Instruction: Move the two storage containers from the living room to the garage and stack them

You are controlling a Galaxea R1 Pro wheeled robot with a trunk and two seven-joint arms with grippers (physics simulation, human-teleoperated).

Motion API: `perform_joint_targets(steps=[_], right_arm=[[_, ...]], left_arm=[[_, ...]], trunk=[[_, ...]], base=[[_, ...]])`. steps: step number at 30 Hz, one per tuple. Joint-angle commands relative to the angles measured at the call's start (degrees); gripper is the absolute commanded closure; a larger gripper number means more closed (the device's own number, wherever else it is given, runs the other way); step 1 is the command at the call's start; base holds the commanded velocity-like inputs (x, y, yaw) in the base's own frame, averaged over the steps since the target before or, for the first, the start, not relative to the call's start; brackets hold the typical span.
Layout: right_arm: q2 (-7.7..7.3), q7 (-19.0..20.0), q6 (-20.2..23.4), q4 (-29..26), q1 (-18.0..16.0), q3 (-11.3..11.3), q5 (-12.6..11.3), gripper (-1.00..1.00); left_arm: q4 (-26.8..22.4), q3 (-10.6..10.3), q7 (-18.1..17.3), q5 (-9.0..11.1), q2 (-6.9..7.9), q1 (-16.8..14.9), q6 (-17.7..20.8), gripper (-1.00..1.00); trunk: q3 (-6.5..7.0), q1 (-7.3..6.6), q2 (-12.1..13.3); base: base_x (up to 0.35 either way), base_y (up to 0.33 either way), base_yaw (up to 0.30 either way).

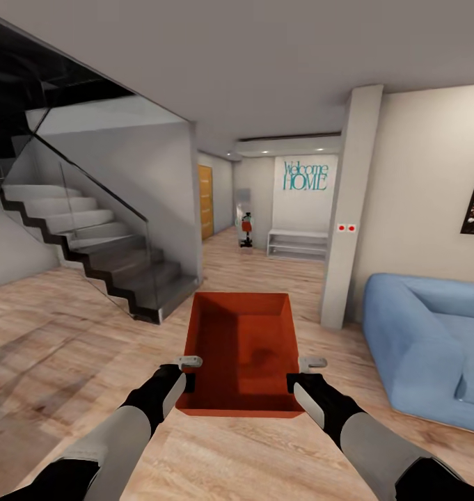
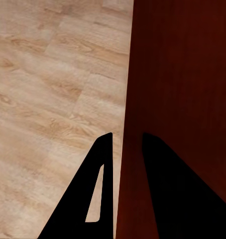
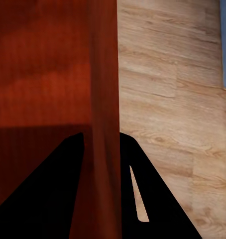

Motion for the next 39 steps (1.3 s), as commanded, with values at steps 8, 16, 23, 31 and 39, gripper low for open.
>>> perform_joint_targets(steps=[8,16,23,31,39], right_arm=[[-0.06,-0.6,0.4,-0.2,-0.2,-0.8,1.6,1.0],[-0.04,-0.6,0.4,-0.2,-0.1,-0.8,1.6,1.0],[-0.06,-0.6,0.4,-0.2,-0.1,-0.8,1.6,1.0],[-0.06,-0.6,0.4,-0.2,-0.1,-0.8,1.6,1.0],[-0.06,-0.6,0.4,-0.2,-0.1,-0.8,1.6,1.0]], left_arm=[[0.1,-0.3,1.3,-1.6,0.02,0.0,0.7,1.0],[0.1,-0.3,1.3,-1.5,0.04,0.0,0.7,1.0],[0.1,-0.3,1.3,-1.6,0.1,0.0,0.7,1.0],[0.1,-0.3,1.3,-1.6,0.11,0.0,0.7,1.0],[0.1,-0.3,1.3,-1.6,0.11,0.0,0.7,1.0]], trunk=[[-0.1,0.06,-0.1],[-0.1,0.06,-0.1],[-0.1,0.06,-0.1],[-0.1,0.06,-0.1],[-0.1,0.06,-0.1]], base=[[0.322,0.0,-0.007],[0.322,0.0,0.0],[0.322,0.0,0.0],[0.322,0.0,0.0],[0.322,0.0,0.0]])
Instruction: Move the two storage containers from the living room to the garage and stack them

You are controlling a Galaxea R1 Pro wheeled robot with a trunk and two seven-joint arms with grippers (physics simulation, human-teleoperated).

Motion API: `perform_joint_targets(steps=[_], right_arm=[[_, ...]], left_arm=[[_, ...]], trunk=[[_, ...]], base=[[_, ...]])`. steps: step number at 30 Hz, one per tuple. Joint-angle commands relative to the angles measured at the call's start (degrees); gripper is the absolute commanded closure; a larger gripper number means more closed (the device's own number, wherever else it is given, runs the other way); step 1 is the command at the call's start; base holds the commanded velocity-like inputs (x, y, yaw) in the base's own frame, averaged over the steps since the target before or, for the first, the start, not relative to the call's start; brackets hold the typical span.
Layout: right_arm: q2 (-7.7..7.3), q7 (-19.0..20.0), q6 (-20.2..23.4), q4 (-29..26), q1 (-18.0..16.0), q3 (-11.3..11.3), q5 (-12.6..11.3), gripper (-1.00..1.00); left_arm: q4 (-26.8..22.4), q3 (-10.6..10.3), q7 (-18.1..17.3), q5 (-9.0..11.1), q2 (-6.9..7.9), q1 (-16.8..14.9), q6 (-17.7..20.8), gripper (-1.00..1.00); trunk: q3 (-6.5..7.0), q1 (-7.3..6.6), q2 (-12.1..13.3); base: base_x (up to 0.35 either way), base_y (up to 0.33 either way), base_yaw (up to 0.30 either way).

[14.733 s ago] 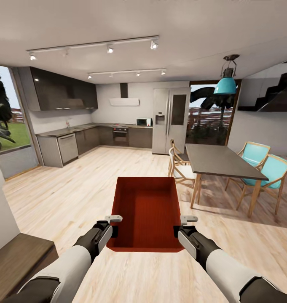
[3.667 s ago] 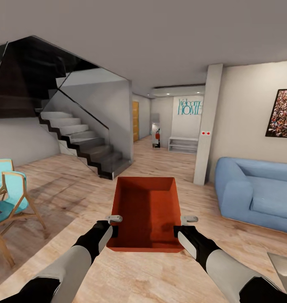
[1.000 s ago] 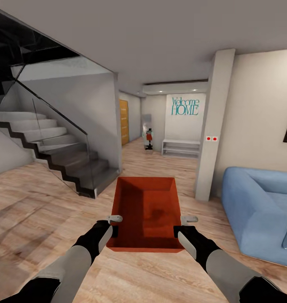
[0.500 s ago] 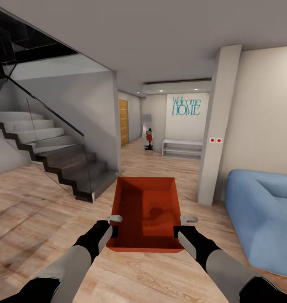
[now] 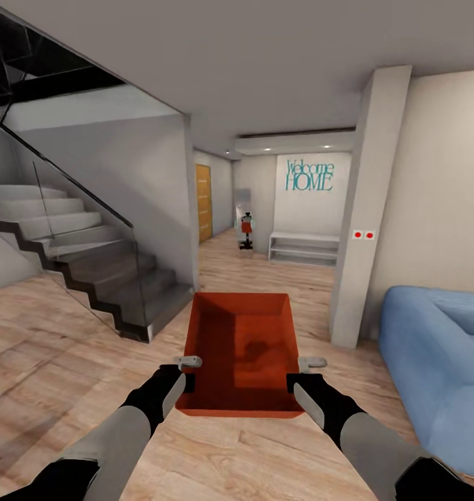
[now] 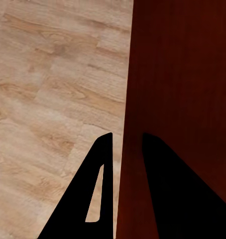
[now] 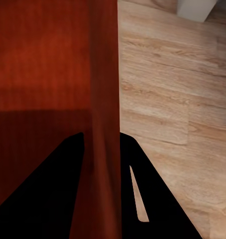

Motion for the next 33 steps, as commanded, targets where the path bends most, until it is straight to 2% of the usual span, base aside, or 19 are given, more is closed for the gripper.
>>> perform_joint_targets(steps=[1,33], right_arm=[[-0.08,-0.6,0.4,-0.2,-0.2,-1.0,1.6,1.0],[-0.08,-0.6,0.4,-0.2,-0.2,-1.0,1.6,1.0]], left_arm=[[0.1,-0.4,1.5,-1.5,0.04,0.0,0.7,1.0],[0.1,-0.4,1.5,-1.5,0.04,0.0,0.7,1.0]], trunk=[[-0.11,0.06,-0.1],[-0.11,0.06,-0.1]], base=[[0.322,0.0,0.0],[0.322,0.0,0.0]])
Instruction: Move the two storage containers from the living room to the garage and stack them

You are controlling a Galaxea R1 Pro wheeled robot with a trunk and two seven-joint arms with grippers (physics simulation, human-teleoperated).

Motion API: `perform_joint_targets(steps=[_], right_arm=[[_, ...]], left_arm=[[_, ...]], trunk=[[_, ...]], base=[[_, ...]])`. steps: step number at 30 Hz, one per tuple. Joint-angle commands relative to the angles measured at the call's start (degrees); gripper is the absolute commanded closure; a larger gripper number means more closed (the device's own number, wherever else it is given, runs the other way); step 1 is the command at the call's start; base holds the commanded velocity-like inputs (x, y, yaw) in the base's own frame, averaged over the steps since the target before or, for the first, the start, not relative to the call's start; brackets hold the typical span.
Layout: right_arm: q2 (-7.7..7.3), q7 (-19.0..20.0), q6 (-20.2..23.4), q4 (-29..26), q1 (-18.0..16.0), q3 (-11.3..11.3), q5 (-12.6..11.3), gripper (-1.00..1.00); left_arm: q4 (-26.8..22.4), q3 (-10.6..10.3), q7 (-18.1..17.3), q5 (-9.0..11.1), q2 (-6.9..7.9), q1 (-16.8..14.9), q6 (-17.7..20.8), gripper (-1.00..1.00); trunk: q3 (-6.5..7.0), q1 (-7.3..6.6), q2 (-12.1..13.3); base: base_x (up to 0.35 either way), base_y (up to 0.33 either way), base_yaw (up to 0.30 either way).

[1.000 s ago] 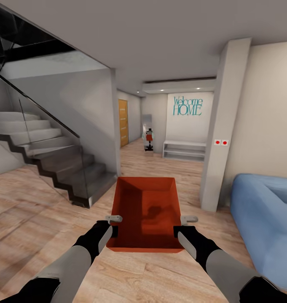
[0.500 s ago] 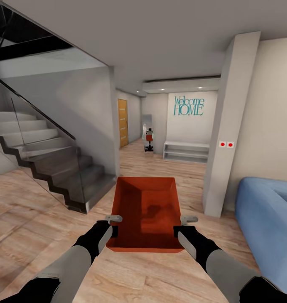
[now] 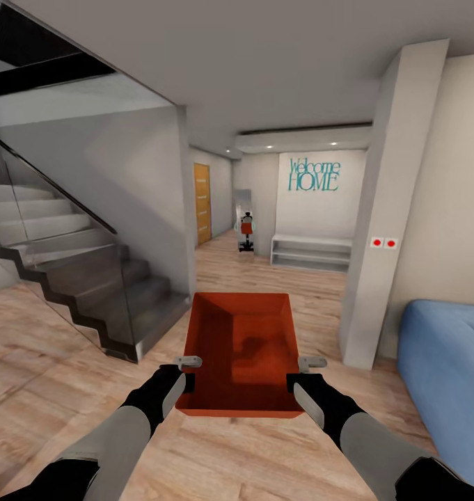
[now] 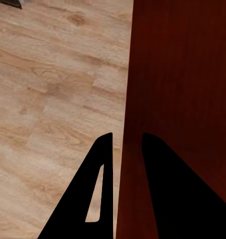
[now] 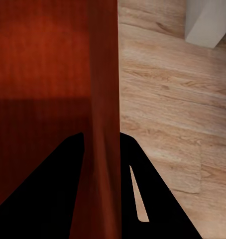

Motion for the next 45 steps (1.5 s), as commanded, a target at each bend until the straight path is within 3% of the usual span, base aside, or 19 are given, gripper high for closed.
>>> perform_joint_targets(steps=[1,45], right_arm=[[-0.08,-0.6,0.4,-0.2,-0.1,-1.0,1.5,1.0],[-0.08,-0.6,0.4,-0.2,-0.1,-1.0,1.5,1.0]], left_arm=[[0.2,-0.4,1.5,-1.5,0.04,0.0,0.7,1.0],[0.2,-0.4,1.5,-1.5,0.04,0.0,0.7,1.0]], trunk=[[-0.11,0.06,-0.1],[-0.11,0.06,-0.1]], base=[[0.322,0.0,0.0],[0.322,0.0,0.0]])
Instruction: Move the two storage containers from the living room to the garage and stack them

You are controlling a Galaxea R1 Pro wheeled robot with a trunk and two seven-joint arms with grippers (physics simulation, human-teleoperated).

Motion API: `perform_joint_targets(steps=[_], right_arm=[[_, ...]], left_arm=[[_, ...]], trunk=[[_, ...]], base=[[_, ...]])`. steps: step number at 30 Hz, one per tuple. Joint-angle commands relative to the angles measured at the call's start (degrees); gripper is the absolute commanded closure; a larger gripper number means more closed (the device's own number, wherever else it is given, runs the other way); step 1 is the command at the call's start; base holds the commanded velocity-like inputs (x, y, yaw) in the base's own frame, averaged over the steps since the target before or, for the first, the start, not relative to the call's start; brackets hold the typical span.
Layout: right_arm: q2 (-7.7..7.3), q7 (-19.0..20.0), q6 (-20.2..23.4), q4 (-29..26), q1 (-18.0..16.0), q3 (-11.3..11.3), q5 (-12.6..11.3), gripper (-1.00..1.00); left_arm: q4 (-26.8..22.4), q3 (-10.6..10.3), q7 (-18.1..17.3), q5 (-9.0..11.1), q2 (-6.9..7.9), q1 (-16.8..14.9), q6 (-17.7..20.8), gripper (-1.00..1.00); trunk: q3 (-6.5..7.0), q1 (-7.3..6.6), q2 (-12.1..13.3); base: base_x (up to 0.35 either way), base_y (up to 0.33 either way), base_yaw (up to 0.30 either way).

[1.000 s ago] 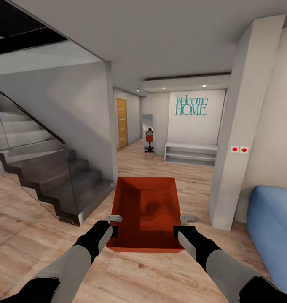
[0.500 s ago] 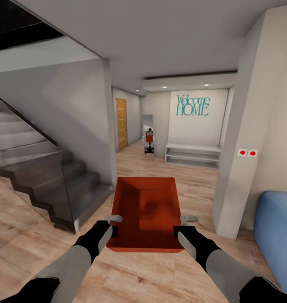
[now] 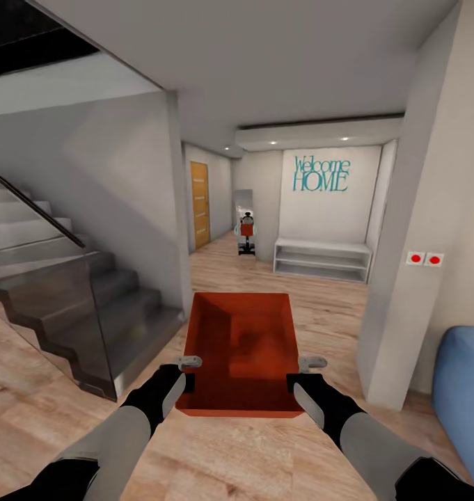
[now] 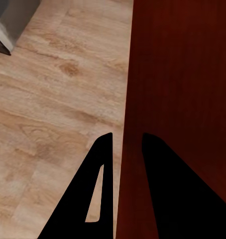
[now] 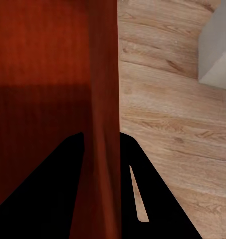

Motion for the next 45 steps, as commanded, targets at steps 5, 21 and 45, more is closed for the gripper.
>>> perform_joint_targets(steps=[5,21,45], right_arm=[[-0.08,-0.6,0.4,-0.2,-0.1,-0.9,1.6,1.0],[-0.08,-0.6,0.4,-0.2,-0.1,-0.9,1.6,1.0],[-0.08,-0.6,0.4,-0.2,-0.1,-0.9,1.6,1.0]], left_arm=[[0.2,-0.4,1.5,-1.5,0.05,0.0,0.7,1.0],[0.2,-0.4,1.5,-1.5,0.05,0.0,0.7,1.0],[0.2,-0.4,1.5,-1.5,0.04,0.0,0.7,1.0]], trunk=[[-0.11,0.06,-0.1],[-0.11,0.06,-0.1],[-0.11,0.06,-0.1]], base=[[0.322,0.0,0.0],[0.322,0.0,0.0],[0.322,0.0,0.0]])
